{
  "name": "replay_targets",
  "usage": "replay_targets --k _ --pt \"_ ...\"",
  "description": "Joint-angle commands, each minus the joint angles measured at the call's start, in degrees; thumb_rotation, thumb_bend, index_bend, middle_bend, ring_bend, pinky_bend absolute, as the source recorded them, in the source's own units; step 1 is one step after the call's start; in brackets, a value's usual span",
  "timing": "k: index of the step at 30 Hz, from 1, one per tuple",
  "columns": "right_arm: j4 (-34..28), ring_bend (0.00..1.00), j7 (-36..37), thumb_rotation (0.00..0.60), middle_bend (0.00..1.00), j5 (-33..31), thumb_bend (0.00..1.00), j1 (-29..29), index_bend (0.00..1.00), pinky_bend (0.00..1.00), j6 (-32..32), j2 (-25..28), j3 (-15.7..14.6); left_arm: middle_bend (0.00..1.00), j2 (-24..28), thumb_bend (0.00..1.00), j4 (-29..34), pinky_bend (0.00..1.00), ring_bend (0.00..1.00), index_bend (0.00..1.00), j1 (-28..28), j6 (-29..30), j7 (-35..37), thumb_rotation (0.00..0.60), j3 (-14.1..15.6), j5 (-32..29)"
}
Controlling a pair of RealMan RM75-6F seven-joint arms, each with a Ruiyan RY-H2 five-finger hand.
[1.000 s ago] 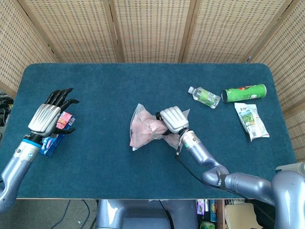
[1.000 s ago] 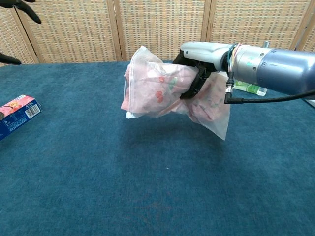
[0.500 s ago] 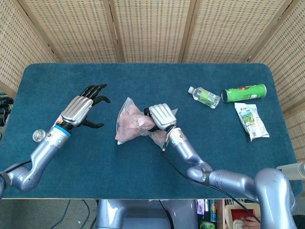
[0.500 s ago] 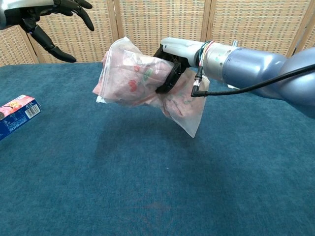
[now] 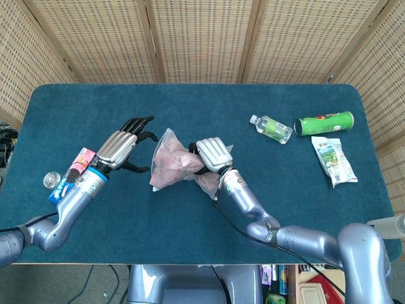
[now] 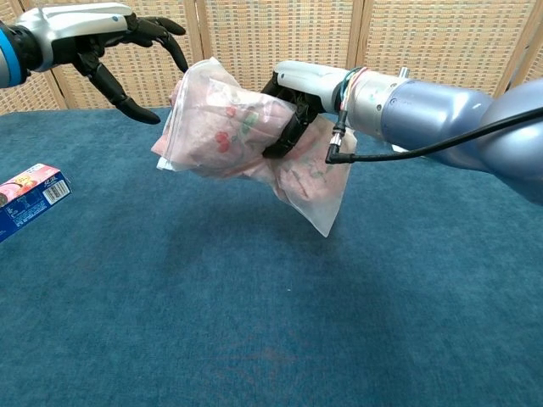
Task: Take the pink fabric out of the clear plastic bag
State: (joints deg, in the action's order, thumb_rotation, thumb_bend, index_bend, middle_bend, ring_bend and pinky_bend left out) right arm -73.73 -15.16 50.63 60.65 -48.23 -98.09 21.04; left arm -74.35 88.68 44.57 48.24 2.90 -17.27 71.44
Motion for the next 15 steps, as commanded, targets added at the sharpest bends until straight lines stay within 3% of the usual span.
replay_targets --k 1,15 --pt "-0.4 0.64 -0.2 0.600 0.69 -0.1 0.89 0.0 0.68 0.73 -0.2 0.1 0.0 0.00 -0.8 0.07 -0.1 0.00 0.00 0.33 0.5 0.3 -1.0 0.600 0.1 -1.0" --pt "-1.8 0.65 -0.9 0.600 0.69 -0.6 0.89 0.1 0.68 0.73 -0.9 0.3 -0.2 0.00 -3.3 0.08 0.8 0.00 0.00 0.33 2.6 0.1 -1.8 0.600 -0.1 -4.4"
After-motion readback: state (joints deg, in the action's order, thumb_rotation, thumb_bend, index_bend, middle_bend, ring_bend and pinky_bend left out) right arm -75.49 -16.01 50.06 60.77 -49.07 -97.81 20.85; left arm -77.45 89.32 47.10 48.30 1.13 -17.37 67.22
